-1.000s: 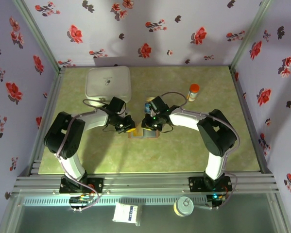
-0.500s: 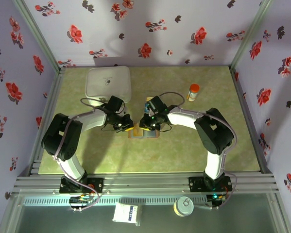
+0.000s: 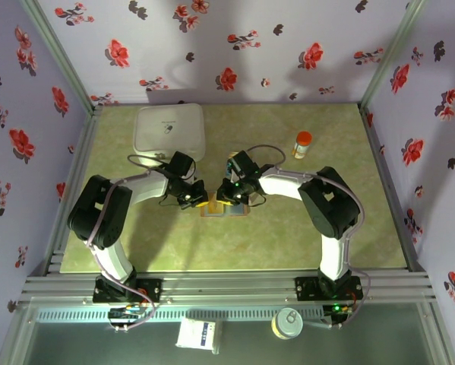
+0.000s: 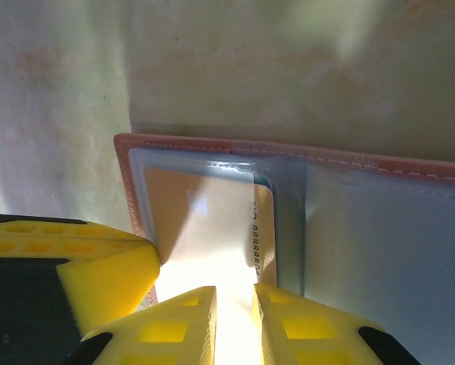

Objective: Take the credit cards out of the card holder

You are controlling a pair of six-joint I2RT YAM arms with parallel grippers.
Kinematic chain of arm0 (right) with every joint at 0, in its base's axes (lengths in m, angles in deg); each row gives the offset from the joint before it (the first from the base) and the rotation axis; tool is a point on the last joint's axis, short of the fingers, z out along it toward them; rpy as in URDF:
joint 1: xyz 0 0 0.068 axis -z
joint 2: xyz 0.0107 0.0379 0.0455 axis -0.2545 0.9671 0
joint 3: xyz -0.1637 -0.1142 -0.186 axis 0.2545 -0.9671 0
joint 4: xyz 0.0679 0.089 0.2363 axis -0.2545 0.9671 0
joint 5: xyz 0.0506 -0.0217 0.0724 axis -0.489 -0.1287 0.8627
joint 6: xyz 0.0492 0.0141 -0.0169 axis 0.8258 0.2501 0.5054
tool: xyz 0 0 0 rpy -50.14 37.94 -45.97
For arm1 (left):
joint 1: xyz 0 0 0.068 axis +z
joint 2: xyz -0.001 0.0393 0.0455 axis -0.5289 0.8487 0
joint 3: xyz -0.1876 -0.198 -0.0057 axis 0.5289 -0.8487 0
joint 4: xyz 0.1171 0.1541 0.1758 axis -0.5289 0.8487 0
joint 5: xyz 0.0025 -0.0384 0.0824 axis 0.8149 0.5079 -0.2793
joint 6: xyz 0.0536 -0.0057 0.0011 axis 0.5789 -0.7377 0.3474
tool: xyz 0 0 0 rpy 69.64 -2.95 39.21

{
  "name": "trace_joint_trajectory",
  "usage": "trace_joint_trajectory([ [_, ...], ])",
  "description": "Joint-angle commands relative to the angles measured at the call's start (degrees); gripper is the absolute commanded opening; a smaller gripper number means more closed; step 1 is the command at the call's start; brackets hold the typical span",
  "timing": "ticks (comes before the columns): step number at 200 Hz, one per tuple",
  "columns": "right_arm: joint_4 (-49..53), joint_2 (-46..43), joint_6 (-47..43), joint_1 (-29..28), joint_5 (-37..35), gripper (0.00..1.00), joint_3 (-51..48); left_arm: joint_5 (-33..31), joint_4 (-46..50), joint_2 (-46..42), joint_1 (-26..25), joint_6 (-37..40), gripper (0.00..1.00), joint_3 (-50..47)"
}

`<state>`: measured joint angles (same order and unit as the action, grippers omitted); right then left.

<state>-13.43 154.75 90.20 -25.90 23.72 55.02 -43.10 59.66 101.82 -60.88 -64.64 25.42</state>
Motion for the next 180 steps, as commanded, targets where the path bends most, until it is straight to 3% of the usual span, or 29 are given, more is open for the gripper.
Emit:
trace_joint_trajectory([
  [1, 2.5, 0.8, -1.8, -0.4, -1.2, 0.22, 1.4, -0.8, 1.2, 1.4, 0.5, 1.6, 0.01, -0.7],
  [60, 7.0, -0.7, -4.1, -0.4, -5.5, 0.22, 1.6, -0.9, 1.8, 0.9, 0.5, 1.8, 0.02, -0.2],
  [180, 4.7, -5.5, -4.7, -0.2, -5.6, 0.23, -0.4, 0.0, 4.5, -2.5, -0.7, 1.2, 0.02, 3.5],
])
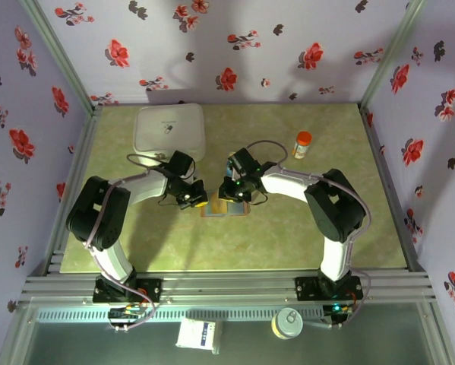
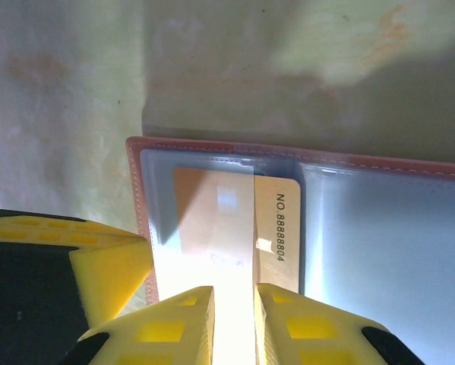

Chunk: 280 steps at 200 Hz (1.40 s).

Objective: Take the credit cards out of the card holder

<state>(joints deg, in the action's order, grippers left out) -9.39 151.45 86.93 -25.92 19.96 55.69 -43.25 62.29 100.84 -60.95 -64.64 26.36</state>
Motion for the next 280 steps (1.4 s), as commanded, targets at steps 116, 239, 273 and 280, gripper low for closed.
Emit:
trace_joint_trajectory([
  [116, 0.5, -0.1, -1.3, 0.0, -1.5, 0.25, -1.6, -1.2, 2.0, 3.7, -3.2, 1.9, 0.00, 3.0],
  [239, -1.4, 2.7, -0.8, 0.1, -0.3, 0.26, -2.3, -1.9, 2.2, 4.2, -3.2, 1.7, 0.00, 2.2],
  [273, -0.4, 2.3, -1.3, 0.5, -1.4, 0.27, -2.5, -2.2, 2.3, 3.8, -3.2, 1.6, 0.00, 2.0],
  [280, -0.4, 2.2, -1.3, 0.5, -1.4, 0.27, -2.4, -2.1, 2.4, 3.8, -3.2, 1.6, 0.00, 2.0],
])
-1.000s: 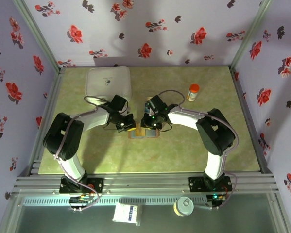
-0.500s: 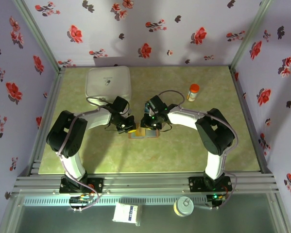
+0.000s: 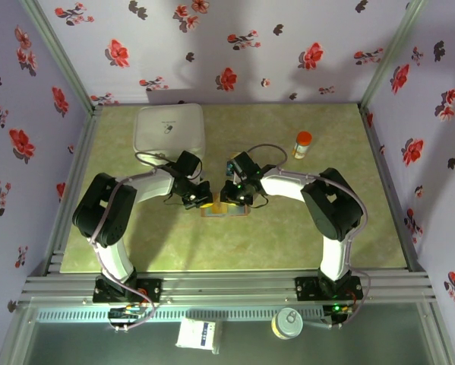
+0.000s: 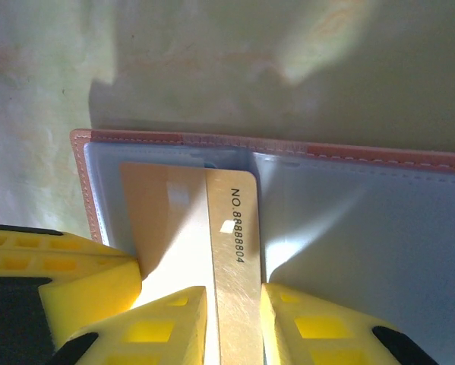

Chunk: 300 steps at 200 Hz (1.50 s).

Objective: Take the credit cards out of the card holder

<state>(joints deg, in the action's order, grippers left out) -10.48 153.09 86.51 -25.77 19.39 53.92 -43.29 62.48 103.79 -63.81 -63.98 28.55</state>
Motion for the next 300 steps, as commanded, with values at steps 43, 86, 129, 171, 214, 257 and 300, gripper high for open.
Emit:
trace_joint_trajectory([
  [43, -0.5, 0.8, -0.4, 0.3, 0.3, 0.27, -1.0, -2.2, 2.2, 0.8, -0.3, 1.0, 0.00, -0.3],
  [86, 0.6, 0.3, -0.7, 0.3, -0.9, 0.28, -1.1, -2.3, 2.2, 0.8, -0.2, 1.0, 0.00, -0.5],
  [129, -3.9, -0.5, 1.4, 0.3, 2.2, 0.26, -2.7, -2.3, 2.1, 1.1, -0.3, 0.8, 0.00, -0.3],
  [171, -8.2, -2.6, 3.5, 0.6, 3.9, 0.25, -4.8, -2.2, 2.2, 1.1, -0.3, 0.9, 0.00, -0.2],
  [214, -15.2, -3.5, 7.0, 1.2, 6.8, 0.21, -7.8, -2.3, 2.2, 1.1, -0.3, 0.7, 0.00, -0.3],
  [257, -16.9, -3.4, 7.8, 1.5, 7.0, 0.18, -8.7, -2.2, 2.0, 0.8, -0.3, 0.6, 0.00, -0.6],
  [300, -15.3, -4.9, 7.1, 2.5, 5.5, 0.11, -9.7, -2.2, 2.0, 0.7, -0.3, 0.6, 0.00, -0.5],
])
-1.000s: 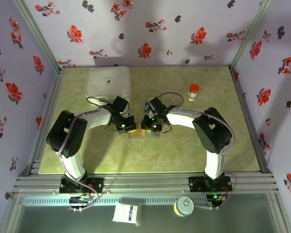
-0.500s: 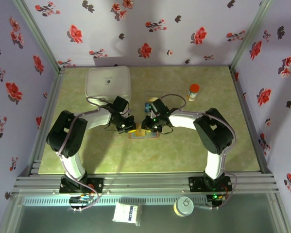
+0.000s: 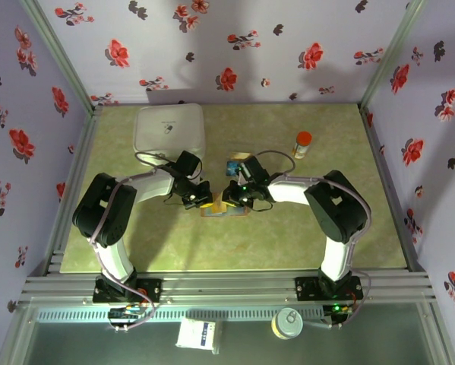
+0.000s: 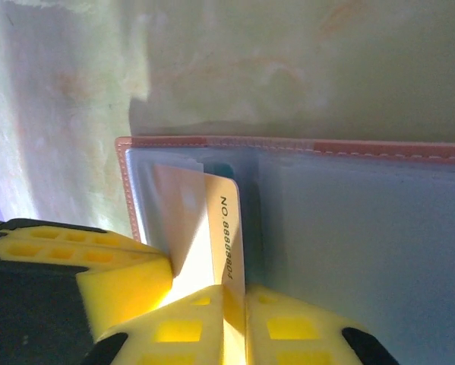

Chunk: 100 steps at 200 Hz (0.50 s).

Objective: Take the credit cards out of the card holder

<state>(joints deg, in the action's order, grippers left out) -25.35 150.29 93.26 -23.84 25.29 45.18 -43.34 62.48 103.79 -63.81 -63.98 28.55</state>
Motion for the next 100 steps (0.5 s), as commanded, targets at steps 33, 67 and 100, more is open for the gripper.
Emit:
trace_joint_trajectory([
  [33, 0.5, -3.3, -0.3, 1.5, -0.9, 0.09, -1.7, -2.2, 2.2, 0.7, -0.3, 0.7, 0.00, -0.5],
  [67, 3.1, -4.5, -1.8, 2.5, -1.9, 0.08, -1.9, -2.2, 2.2, 0.6, -0.2, 0.7, 0.00, -0.5],
  [100, 6.0, -6.6, -3.9, 3.2, -2.7, 0.08, -1.7, -2.1, 2.2, 0.3, -0.3, 0.5, 0.00, -0.5],
])
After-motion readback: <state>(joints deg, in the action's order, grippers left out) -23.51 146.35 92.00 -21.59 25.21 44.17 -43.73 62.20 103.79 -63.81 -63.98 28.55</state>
